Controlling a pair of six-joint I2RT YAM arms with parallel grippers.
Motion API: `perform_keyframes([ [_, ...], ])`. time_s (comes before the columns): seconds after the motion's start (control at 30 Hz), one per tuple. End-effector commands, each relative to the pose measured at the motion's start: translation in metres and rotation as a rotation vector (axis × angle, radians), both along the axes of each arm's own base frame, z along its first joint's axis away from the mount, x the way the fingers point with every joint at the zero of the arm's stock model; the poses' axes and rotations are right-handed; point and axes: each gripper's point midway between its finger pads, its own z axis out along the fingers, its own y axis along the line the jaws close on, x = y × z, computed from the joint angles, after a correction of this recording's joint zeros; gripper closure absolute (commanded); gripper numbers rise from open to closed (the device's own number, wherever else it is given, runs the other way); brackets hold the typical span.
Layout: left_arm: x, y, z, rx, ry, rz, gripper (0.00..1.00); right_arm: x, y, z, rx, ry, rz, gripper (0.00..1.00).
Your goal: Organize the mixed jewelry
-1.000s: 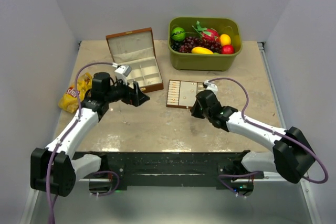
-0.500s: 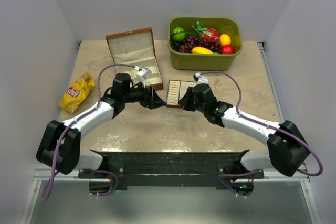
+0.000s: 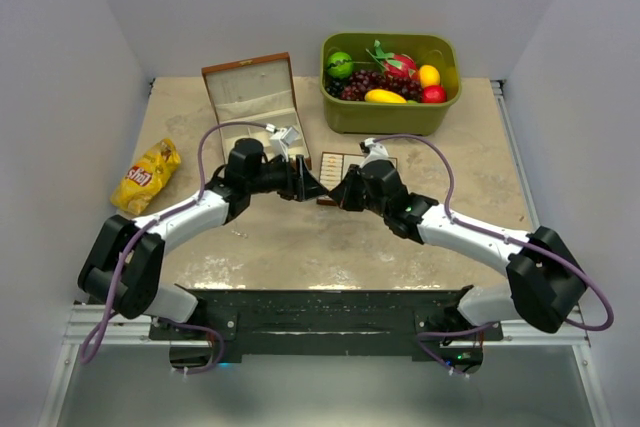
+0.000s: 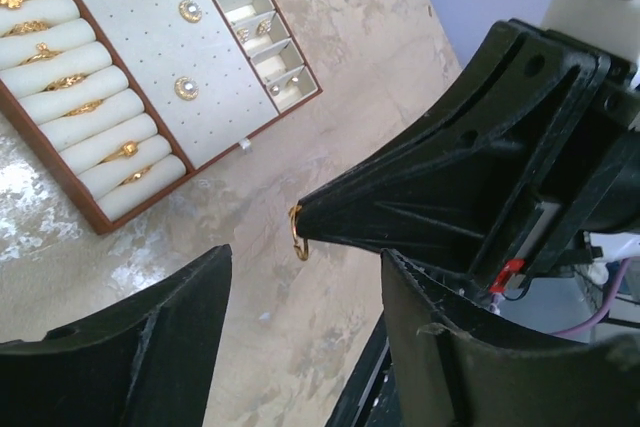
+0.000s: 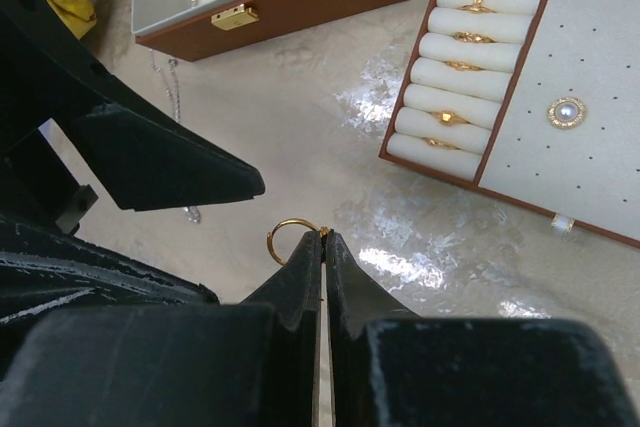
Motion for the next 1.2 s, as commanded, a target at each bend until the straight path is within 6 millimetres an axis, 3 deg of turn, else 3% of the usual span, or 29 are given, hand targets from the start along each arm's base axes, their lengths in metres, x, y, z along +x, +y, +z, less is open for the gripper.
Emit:
perform_keyframes([
  [0.0,0.011,-0.009,0.027,-0.077,-0.046,0.035,0.38,0.008,0.016,0.032,0.078,-0.062,0.013,1.00],
  [0.17,0.013,-0.010,0.023,-0.070,-0.031,0.039,0.50,0.006,0.015,0.035,0.084,-0.067,0.011,1.00],
  [0.57,0.006,-0.011,0.006,-0.045,0.021,0.017,0.53,0.006,0.009,0.034,0.087,-0.070,-0.020,1.00],
  [0.8,0.004,-0.013,0.011,-0.059,0.010,0.005,0.60,0.006,0.010,0.036,0.093,-0.073,-0.018,1.00],
  [0.9,0.005,-0.013,0.011,-0.055,0.007,0.002,0.69,0.005,0.010,0.036,0.094,-0.076,-0.017,1.00],
  [1.17,0.006,-0.015,0.015,-0.055,-0.001,-0.008,0.73,0.005,0.006,0.037,0.097,-0.077,-0.029,1.00],
])
